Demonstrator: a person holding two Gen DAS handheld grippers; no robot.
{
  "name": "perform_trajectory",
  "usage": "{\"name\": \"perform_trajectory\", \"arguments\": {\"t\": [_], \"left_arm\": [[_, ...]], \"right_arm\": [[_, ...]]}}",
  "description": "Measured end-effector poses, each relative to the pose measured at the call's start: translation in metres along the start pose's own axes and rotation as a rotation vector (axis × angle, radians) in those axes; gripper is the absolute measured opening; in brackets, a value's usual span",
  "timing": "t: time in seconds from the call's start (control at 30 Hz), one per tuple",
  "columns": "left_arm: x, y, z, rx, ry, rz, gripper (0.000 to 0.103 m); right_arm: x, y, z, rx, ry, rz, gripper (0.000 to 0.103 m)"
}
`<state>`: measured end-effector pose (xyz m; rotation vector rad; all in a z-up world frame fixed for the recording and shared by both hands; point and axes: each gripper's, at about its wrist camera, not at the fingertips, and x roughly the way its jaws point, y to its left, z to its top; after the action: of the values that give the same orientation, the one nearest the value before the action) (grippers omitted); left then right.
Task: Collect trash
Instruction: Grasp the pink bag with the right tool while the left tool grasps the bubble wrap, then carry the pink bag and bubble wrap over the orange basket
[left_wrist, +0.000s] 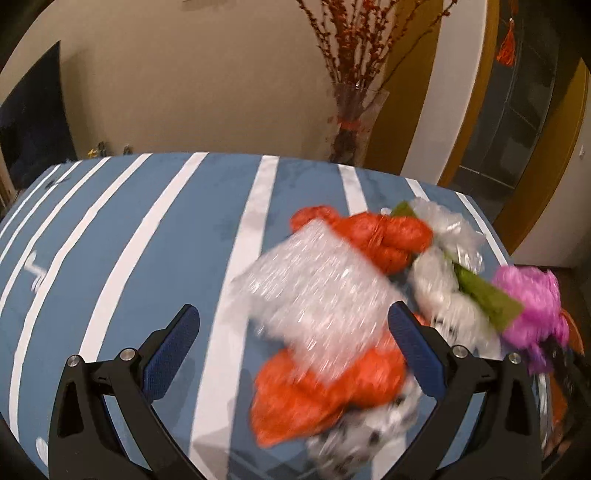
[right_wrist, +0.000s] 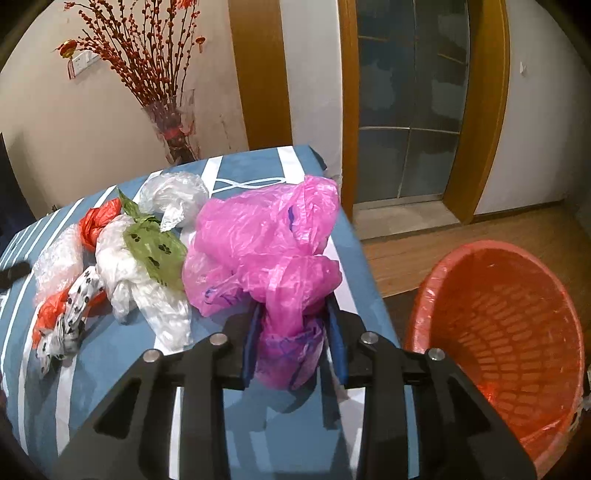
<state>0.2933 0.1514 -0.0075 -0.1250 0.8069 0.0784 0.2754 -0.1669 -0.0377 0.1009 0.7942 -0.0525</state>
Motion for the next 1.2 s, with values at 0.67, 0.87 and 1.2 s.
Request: {"name": "perform_trajectory", "arguments": {"t": [0.67,0.87,1.2], "left_arm": [[0.03,-0.01,-0.009,0.005,0.107,-0.064,0.031],[-0.004,-0.008,0.001,0.009,0.026,-0.06,0.03],[-0.063,-0.044,0.007,0.06,-0.061,-0.133,0.03]], "right_arm": [[-0.012,-0.015,-0.011,0.032,-0.001,0.014,0.03],[-0.034,-0.021,-0.008,0.049,-0.041,0.02,0.03],[-0.084,-0.039,-0.006,0.081,-0.118,0.028,0.03]]}}
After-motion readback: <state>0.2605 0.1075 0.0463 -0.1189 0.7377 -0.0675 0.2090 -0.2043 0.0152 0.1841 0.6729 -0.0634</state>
